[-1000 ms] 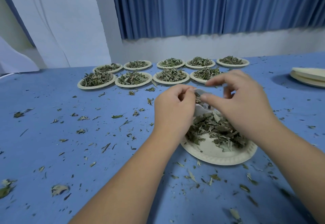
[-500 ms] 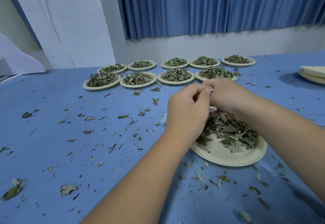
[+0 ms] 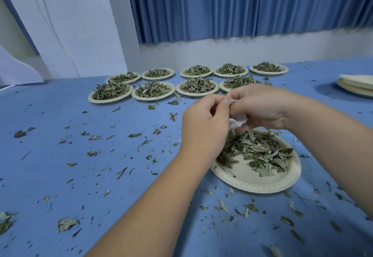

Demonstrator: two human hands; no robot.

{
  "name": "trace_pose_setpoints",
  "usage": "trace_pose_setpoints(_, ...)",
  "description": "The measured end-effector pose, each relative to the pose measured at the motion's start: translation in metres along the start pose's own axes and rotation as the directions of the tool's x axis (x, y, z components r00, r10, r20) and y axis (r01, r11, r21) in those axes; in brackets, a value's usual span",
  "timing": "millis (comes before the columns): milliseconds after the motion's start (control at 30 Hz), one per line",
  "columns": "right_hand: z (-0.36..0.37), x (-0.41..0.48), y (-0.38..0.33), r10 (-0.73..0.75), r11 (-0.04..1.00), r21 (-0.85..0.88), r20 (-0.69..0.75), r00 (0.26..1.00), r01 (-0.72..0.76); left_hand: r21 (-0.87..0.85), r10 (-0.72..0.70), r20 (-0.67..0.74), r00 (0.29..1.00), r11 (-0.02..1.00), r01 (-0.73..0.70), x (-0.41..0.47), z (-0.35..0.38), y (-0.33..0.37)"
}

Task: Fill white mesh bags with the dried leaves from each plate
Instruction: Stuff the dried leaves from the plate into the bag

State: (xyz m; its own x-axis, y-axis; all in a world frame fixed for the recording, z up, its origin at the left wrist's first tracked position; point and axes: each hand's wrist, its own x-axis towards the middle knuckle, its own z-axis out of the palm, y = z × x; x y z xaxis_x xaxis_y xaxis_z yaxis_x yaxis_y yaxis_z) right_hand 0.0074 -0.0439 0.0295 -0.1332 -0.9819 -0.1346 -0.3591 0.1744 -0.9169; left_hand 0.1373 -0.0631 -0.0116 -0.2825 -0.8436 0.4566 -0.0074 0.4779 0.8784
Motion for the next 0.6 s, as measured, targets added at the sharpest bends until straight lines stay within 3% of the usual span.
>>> trace_pose_setpoints(267, 0.011, 0.004, 0.015, -0.030, 0.999, 0.032, -0.102, 0.994, 0.033, 0.052, 0.034, 0.018, 0.999, 0.998, -0.035, -0.002, -0.004, -0.001)
trace_pose_setpoints(433, -0.012, -0.019, 0.011, -0.106, 0.982, 0.175, 0.162, 0.981, 0.077, 0.021, 0.025, -0.036, 0.999, 0.999, -0.024, -0.001, -0.006, 0.001)
trace_pose_setpoints(500, -0.011, -0.023, 0.009, -0.113, 0.993, 0.059, 0.145, 0.983, 0.106, 0.032, 0.030, -0.018, 0.999, 0.999, -0.030, -0.002, -0.004, 0.001)
trace_pose_setpoints(600, 0.004, -0.016, 0.006, -0.181, 0.933, -0.338, -0.138, 0.974, 0.125, 0.023, 0.022, 0.036, 0.999, 0.999, -0.023, -0.007, 0.002, 0.003)
